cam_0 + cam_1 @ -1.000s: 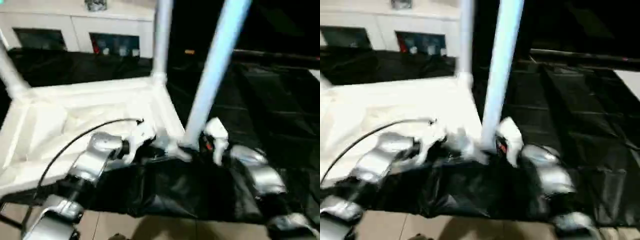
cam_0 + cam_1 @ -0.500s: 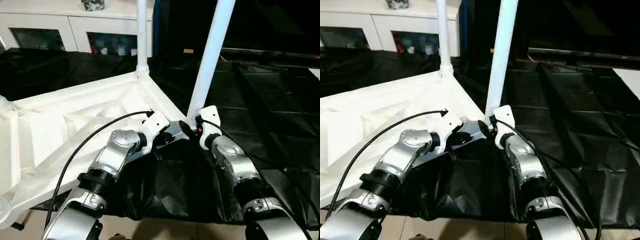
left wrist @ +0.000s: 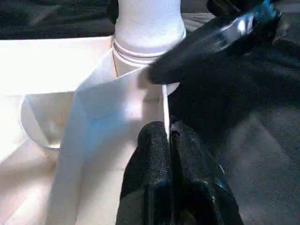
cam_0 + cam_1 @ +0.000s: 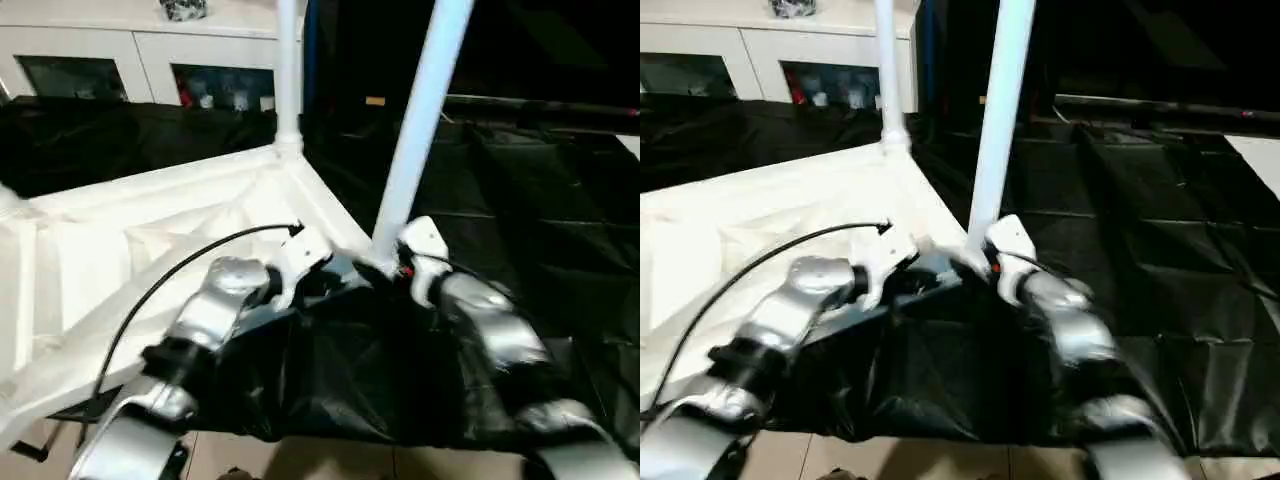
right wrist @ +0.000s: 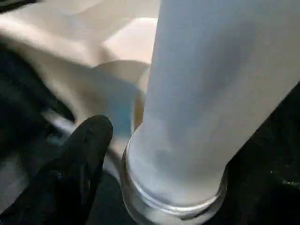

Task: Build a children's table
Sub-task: Rotate leg to tighten

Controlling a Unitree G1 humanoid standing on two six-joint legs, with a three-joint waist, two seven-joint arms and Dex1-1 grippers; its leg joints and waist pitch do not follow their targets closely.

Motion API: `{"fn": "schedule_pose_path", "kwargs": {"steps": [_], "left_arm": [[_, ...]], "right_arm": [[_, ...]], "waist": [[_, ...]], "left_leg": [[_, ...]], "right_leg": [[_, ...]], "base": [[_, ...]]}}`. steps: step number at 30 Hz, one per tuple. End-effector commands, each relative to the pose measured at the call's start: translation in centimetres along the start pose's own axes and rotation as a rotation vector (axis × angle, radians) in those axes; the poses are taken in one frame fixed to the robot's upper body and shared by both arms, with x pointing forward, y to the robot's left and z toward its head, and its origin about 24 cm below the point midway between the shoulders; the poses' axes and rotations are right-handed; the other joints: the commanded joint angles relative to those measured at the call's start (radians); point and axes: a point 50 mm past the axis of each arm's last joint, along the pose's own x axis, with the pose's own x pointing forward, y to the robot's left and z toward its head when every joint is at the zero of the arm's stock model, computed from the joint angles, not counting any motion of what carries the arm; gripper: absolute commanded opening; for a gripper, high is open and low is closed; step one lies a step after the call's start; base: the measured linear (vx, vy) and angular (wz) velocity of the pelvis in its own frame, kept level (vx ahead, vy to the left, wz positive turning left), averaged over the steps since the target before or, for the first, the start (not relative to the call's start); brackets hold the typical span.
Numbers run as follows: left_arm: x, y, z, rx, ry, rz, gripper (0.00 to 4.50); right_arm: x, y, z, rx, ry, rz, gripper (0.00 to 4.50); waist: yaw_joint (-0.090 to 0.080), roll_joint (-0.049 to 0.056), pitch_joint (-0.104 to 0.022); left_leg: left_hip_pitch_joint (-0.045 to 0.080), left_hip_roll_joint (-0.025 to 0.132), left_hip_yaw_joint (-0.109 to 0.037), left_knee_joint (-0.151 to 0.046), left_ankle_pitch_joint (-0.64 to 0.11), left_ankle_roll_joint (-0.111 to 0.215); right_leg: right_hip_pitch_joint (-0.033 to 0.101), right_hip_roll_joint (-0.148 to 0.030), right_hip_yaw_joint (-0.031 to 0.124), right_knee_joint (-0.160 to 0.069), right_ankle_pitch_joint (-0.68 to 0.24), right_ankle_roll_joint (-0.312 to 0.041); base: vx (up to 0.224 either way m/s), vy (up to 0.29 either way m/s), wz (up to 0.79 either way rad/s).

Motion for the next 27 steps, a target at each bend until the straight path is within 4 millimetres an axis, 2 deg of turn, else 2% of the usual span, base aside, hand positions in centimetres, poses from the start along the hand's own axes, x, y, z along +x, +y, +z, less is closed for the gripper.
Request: {"fn": "schedule_pose_path", "kwargs": {"steps": [1,5,6,9,10,16,21,24,27], "left_arm": [[0.7,-0.8,2.5,0.085,-0.109,-0.08,0.0],[-0.3,-1.0,1.9,0.099,-0.086,-0.151,0.0],[-0.4,-1.1,1.9,0.1,-0.084,-0.159,0.0],[-0.9,-1.2,1.6,0.102,-0.074,-0.186,0.0],[-0.9,-1.2,1.6,0.102,-0.074,-0.187,0.0],[-1.6,-1.4,1.1,0.092,-0.059,-0.226,0.0],[-1.9,-1.9,0.8,0.073,-0.043,-0.27,0.0],[-1.5,-1.8,0.8,0.072,-0.044,-0.247,0.0],[-0.6,-1.3,1.2,0.072,-0.053,-0.168,0.0]], "right_arm": [[1.3,2.4,0.2,-0.008,-0.01,0.186,3.8],[0.0,2.5,-0.1,-0.039,0.017,0.284,3.8],[-0.2,2.6,-0.1,-0.042,0.023,0.297,3.55],[-0.8,2.8,-0.4,-0.04,0.048,0.35,3.48],[-0.9,2.8,-0.4,-0.039,0.049,0.351,3.31],[-1.5,3.3,-0.5,-0.022,0.061,0.419,2.89],[-1.7,3.9,-0.5,-0.002,0.062,0.466,2.75],[-1.5,4.1,-0.6,0.014,0.057,0.458,2.72],[-0.5,3.6,-0.4,0.041,0.02,0.335,2.72]], "waist": [[0.002,-0.006,-0.066],[0.007,-0.005,-0.063],[0.008,-0.005,-0.063],[0.013,-0.005,-0.061],[0.015,-0.005,-0.061],[0.023,-0.004,-0.064],[0.024,-0.005,-0.063],[0.024,-0.005,-0.062],[0.022,-0.006,-0.061]], "left_leg": [[0.008,0.041,-0.008,-0.065,-0.185,0.082],[0.011,0.04,-0.008,-0.065,-0.213,0.068],[0.012,0.041,-0.008,-0.066,-0.218,0.066],[0.016,0.042,-0.008,-0.068,-0.232,0.058],[0.014,0.042,-0.008,-0.068,-0.232,0.057],[0.014,0.043,-0.008,-0.068,-0.208,0.057],[0.013,0.042,-0.008,-0.068,-0.209,0.055],[0.014,0.042,-0.008,-0.069,-0.215,0.05],[0.014,0.04,-0.01,-0.069,-0.228,0.039]], "right_leg": [[0.053,-0.08,0.049,-0.075,-0.188,-0.223],[0.051,-0.081,0.05,-0.082,-0.259,-0.21],[0.049,-0.081,0.05,-0.083,-0.266,-0.209],[0.047,-0.078,0.05,-0.086,-0.291,-0.2],[0.047,-0.08,0.051,-0.085,-0.296,-0.199],[0.047,-0.08,0.05,-0.081,-0.265,-0.2],[0.048,-0.079,0.05,-0.08,-0.263,-0.202],[0.047,-0.08,0.05,-0.082,-0.282,-0.197],[0.046,-0.082,0.049,-0.088,-0.326,-0.184]], "base": [[0.0,0.0,0.0],[0.0,0.0,0.0],[0.0,0.0,0.0],[0.0,0.0,0.0],[0.0,0.0,0.0],[0.0,0.0,0.0],[0.0,0.0,0.0],[0.0,0.0,0.0],[0.0,0.0,0.0]]}}
